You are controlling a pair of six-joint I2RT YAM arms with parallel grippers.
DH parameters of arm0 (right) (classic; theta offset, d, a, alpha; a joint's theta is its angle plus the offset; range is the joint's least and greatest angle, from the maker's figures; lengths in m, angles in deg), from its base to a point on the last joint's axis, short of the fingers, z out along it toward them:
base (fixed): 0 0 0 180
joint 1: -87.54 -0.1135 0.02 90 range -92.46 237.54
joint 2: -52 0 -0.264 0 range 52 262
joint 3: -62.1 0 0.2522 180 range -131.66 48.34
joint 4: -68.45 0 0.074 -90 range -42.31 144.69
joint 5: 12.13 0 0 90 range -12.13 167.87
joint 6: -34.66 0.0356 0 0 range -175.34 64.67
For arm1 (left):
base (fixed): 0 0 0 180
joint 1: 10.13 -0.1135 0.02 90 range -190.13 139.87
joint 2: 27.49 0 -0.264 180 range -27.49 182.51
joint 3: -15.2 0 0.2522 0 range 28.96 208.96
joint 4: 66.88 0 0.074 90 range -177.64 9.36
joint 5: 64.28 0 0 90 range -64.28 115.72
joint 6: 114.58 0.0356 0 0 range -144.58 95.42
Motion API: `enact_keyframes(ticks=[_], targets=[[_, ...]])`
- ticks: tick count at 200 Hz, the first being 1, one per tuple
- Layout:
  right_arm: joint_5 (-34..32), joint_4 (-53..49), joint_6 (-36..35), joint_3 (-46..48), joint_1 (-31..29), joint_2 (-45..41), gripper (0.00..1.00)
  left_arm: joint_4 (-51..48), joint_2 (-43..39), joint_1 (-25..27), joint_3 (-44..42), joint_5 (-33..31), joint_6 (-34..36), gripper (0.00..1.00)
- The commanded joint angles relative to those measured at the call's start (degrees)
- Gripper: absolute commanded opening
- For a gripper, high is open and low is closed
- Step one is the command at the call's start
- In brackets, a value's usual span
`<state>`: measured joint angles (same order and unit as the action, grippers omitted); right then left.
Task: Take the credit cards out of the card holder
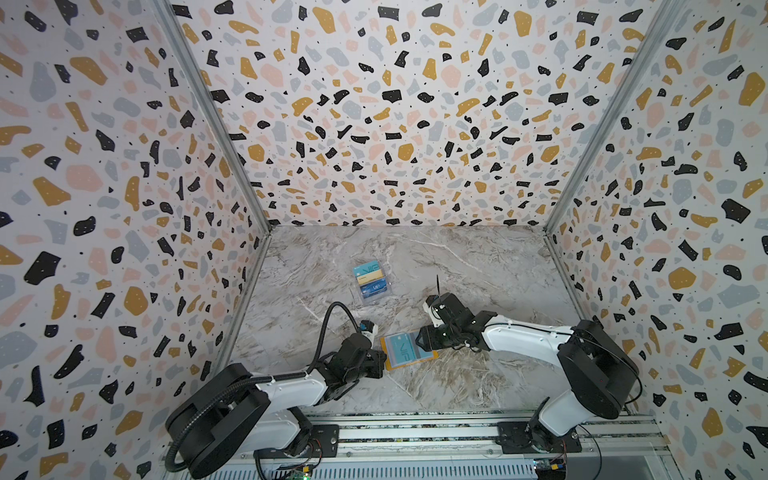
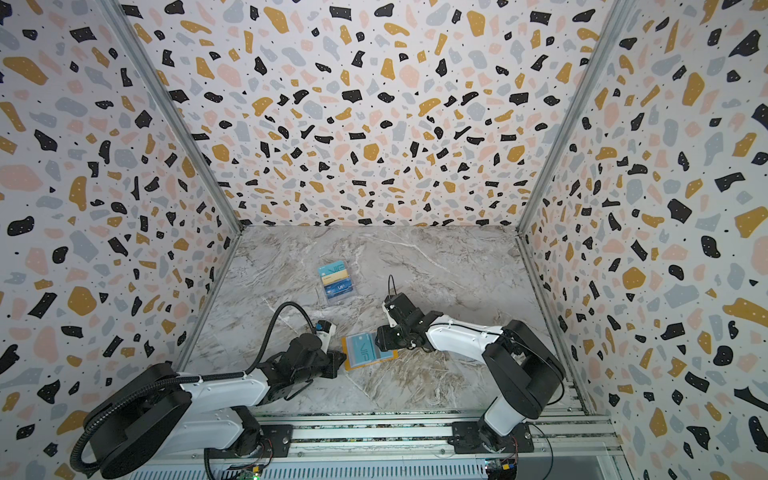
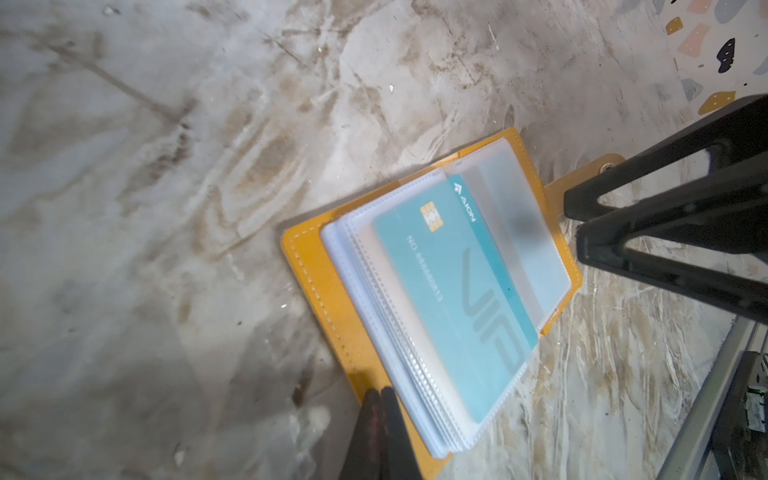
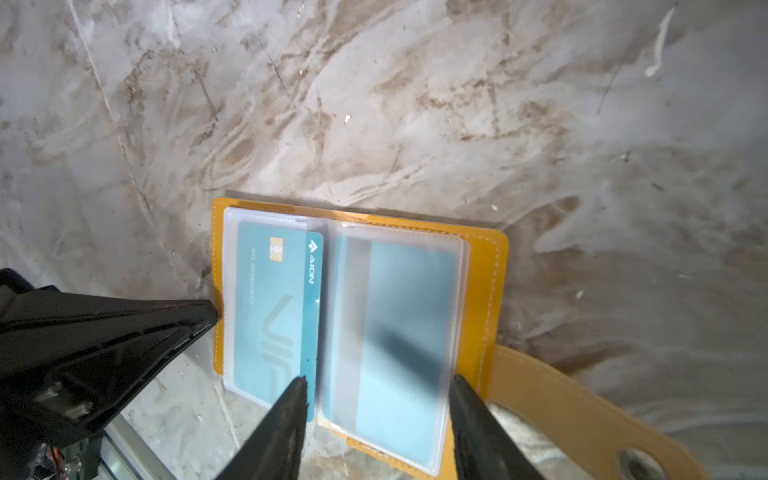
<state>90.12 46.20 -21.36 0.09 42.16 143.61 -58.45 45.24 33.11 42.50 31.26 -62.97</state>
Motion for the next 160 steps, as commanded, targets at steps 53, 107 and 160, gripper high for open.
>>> enact_keyframes(ticks=[53,107,160], targets=[[3.30,1.86,0.12,0.95,0.08,3.41,0.56,-0.40,1.52,0.15,0.21,1.31,0.99,0.04],[9.41,5.80,1.04,2.22,1.12,2.14,0.56,-0.31,1.90,0.14,0.35,1.44,1.01,0.04],[17.07,12.39,3.35,6.16,4.21,-2.34,0.56,-0.14,2.07,0.16,0.17,1.31,0.86,0.04]])
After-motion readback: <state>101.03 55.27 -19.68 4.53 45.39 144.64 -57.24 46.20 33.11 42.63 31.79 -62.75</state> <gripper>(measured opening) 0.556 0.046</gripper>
